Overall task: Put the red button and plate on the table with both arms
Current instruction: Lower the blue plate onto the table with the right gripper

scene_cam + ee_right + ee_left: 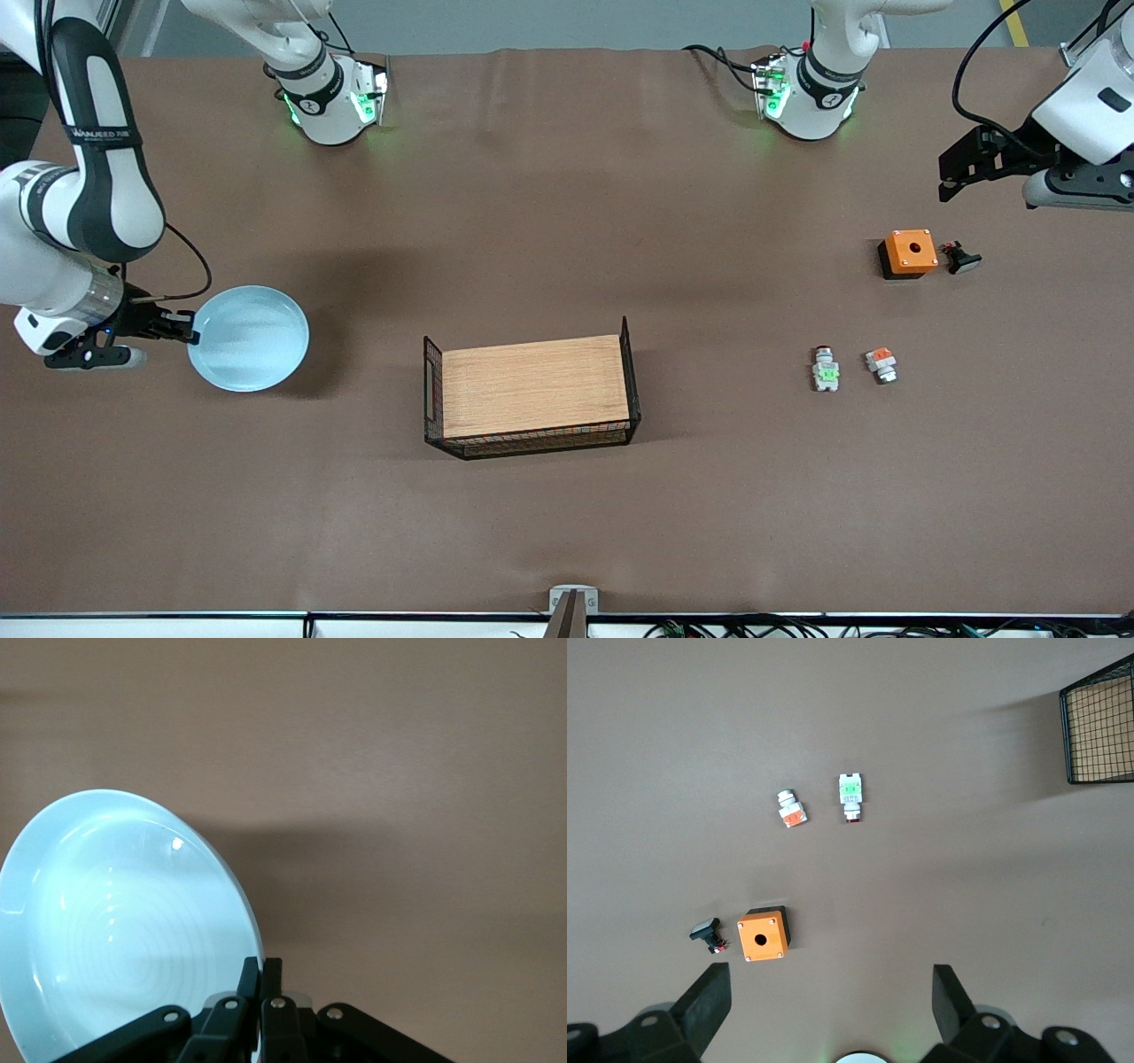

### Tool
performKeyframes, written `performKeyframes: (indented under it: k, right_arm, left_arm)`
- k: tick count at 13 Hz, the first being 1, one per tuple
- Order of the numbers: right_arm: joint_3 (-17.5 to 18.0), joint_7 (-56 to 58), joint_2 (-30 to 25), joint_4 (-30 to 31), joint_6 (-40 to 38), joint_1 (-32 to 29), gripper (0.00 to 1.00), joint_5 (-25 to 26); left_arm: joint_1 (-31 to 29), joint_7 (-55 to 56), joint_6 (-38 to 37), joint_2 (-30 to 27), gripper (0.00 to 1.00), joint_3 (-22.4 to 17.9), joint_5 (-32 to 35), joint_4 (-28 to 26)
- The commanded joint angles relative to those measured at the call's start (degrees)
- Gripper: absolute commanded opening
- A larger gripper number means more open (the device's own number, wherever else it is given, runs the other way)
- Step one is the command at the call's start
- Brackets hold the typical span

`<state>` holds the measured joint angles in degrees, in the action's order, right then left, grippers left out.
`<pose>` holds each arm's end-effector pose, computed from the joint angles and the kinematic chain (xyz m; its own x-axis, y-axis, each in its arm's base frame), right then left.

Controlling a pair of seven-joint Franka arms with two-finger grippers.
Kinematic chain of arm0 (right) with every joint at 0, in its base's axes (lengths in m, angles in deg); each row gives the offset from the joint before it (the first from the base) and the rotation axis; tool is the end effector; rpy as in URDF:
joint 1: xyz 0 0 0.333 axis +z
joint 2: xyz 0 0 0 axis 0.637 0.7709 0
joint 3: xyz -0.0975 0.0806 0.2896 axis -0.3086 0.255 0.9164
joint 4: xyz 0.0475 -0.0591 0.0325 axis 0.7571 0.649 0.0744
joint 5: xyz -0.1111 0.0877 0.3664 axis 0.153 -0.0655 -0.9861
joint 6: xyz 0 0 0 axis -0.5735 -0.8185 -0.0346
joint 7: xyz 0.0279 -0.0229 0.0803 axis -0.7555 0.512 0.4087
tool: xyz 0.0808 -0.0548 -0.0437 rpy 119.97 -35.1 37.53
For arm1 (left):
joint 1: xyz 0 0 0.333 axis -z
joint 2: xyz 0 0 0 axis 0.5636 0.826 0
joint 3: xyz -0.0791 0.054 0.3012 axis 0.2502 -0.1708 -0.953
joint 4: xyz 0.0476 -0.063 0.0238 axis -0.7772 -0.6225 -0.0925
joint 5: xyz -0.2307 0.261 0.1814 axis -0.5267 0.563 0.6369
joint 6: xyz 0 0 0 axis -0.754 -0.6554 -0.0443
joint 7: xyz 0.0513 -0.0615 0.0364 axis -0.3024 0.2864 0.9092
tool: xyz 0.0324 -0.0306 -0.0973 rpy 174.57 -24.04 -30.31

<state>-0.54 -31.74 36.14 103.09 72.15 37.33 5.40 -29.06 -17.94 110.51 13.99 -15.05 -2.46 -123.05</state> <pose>0.5663 -0.1283 0.3313 0.9992 0.0406 0.0045 0.0409 -0.9956 -0.0839 0.5199 -0.0715 0.6535 0.9906 -0.1343 -0.0246 -0.1349 -0.9906 -0.0229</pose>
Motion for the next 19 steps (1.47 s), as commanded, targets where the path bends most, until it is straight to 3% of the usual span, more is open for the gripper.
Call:
performKeyframes:
  k: [1,7,19]
  right_arm:
    - [0.44,8.38,2.12,1.09,2.75,-3.55,0.0,-3.94]
    - [0.44,20.88,9.78,1.0,3.73,-6.02,0.0,-18.8]
    - [0.52,26.87,15.23,0.74,6.98,-6.81,0.01,-24.88]
  left_arm:
    - [0.29,0.73,0.73,-1.02,1.0,0.08,0.62,-1.05]
    - [0.29,0.73,0.65,-1.02,1.0,0.08,0.62,-1.05]
    - [0.29,0.73,0.65,-1.02,1.0,0.08,0.71,-1.05]
